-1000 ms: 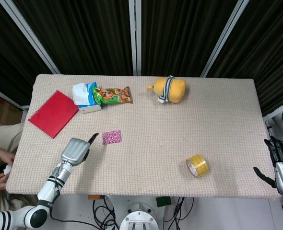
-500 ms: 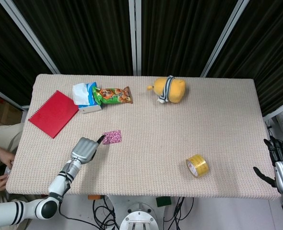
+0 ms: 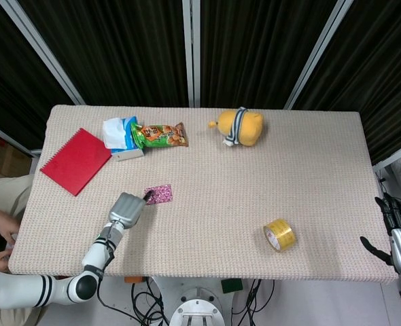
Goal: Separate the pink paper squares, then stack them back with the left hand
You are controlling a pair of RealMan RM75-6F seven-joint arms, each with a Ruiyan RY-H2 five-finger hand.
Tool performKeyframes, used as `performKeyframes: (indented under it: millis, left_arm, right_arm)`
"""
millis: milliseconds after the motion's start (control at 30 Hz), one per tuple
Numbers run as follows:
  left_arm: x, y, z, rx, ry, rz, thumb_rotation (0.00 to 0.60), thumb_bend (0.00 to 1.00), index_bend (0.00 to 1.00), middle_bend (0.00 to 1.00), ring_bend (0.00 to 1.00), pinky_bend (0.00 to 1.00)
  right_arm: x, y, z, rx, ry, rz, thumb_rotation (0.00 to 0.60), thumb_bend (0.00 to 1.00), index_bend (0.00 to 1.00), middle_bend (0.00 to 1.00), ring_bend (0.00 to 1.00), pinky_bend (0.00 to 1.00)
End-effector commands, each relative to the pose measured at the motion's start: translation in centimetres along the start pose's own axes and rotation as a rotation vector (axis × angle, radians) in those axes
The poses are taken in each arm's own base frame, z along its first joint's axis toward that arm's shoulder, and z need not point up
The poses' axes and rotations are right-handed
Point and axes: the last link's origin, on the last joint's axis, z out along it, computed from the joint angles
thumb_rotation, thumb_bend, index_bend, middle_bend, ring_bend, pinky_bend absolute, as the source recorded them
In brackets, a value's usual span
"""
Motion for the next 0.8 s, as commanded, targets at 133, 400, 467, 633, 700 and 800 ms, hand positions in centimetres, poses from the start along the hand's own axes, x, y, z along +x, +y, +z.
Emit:
performKeyframes:
  millis: [133, 400, 467, 633, 700, 800]
  left_arm:
    - [-0.3, 0.5, -0.1, -0.002, -0.039, 0.021, 0.600, 0.70, 0.02, 0.86, 0.81, 0.85]
    - [-0.8, 1.2, -2.2, -0.035, -0.055, 0.059, 0.600, 0.70, 0.02, 0.86, 0.81, 0.85]
    - [-1.2, 1.2, -3.0, -0.040, -0.058, 0.072, 0.600, 0.70, 0.02, 0.86, 0.81, 0.85]
    - [-2.4, 1.3, -4.7, -0.064, -0.071, 0.108, 0.600, 0.69, 0.02, 0.86, 0.81, 0.84]
    - [-2.8, 1.6, -5.3, -0.082, -0.076, 0.113, 0.600, 0.69, 0.02, 0.86, 0.81, 0.84]
    - [-3.2, 2.2, -6.4, -0.117, -0.082, 0.113, 0.600, 0.69, 0.02, 0.85, 0.81, 0.84]
  right_arm:
    - [-0.1, 0.3, 0.3, -0.016, 0.007, -0.015, 0.600, 0.51, 0.00, 0.00, 0.00, 0.00]
    - [-0.4, 0.5, 0.4, -0.026, -0.004, -0.013, 0.600, 0.51, 0.00, 0.00, 0.00, 0.00]
    - [-0.6, 0.6, 0.5, -0.028, -0.010, -0.012, 0.600, 0.51, 0.00, 0.00, 0.00, 0.00]
    - [-1.0, 0.7, 0.5, -0.030, -0.018, -0.013, 0.600, 0.51, 0.00, 0.00, 0.00, 0.00]
    - [-1.0, 0.7, 0.5, -0.030, -0.019, -0.012, 0.600, 0.51, 0.00, 0.00, 0.00, 0.00]
    - [-1.1, 0.6, 0.6, -0.030, -0.023, -0.010, 0.600, 0.51, 0.00, 0.00, 0.00, 0.00]
